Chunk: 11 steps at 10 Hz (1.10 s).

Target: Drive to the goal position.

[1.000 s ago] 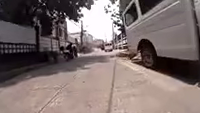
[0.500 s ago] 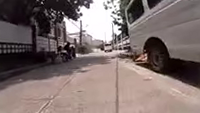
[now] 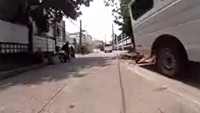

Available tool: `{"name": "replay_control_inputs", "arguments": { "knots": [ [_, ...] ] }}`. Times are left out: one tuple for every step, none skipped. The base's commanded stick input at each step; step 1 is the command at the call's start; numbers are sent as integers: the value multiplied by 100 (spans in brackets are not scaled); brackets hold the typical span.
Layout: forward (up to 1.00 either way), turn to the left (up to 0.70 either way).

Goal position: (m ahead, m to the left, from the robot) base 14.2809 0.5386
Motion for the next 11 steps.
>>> {"name": "replay_control_inputs", "arguments": {
  "knots": [
    [85,0],
    [85,0],
    [85,0],
    [85,0],
    [85,0],
    [85,0],
    [85,0],
    [85,0],
    [85,0],
    [85,0],
    [85,0]
  ]
}}
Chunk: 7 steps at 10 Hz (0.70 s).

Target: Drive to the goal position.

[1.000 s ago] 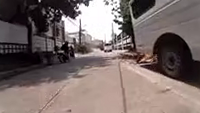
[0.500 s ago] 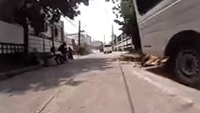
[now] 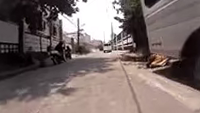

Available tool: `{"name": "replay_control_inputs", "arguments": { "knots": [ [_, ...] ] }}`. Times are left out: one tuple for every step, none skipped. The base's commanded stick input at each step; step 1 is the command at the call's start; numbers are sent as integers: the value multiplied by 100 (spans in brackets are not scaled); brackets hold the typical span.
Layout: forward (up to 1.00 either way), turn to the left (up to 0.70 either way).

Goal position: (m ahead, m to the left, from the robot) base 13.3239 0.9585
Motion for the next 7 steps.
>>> {"name": "replay_control_inputs", "arguments": {
  "knots": [
    [85,0],
    [85,0],
    [85,0],
    [85,0],
    [85,0],
    [85,0],
    [85,0]
  ]
}}
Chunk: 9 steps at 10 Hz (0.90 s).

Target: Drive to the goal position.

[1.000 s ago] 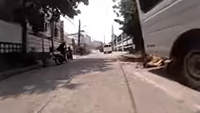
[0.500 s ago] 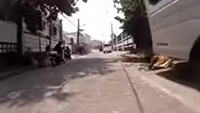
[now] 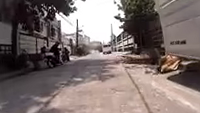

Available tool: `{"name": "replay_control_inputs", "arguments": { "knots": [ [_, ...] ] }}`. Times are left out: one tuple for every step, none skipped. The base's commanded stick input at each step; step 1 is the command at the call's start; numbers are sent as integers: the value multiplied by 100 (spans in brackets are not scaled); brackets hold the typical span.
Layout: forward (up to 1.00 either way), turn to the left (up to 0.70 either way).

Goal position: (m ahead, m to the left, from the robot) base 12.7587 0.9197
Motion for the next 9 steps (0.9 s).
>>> {"name": "replay_control_inputs", "arguments": {
  "knots": [
    [85,0],
    [85,0],
    [85,0],
    [85,0],
    [85,0],
    [85,0],
    [85,0],
    [85,0],
    [85,0]
  ]
}}
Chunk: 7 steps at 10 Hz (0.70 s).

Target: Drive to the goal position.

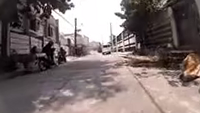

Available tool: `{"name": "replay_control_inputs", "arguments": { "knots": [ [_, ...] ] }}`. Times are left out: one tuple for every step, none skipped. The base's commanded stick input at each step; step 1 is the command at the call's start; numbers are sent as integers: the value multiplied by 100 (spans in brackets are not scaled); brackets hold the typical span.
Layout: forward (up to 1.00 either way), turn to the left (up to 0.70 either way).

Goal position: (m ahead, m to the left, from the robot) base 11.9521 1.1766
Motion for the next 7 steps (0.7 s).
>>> {"name": "replay_control_inputs", "arguments": {
  "knots": [
    [85,0],
    [85,0],
    [85,0],
    [85,0],
    [85,0],
    [85,0],
    [85,0]
  ]
}}
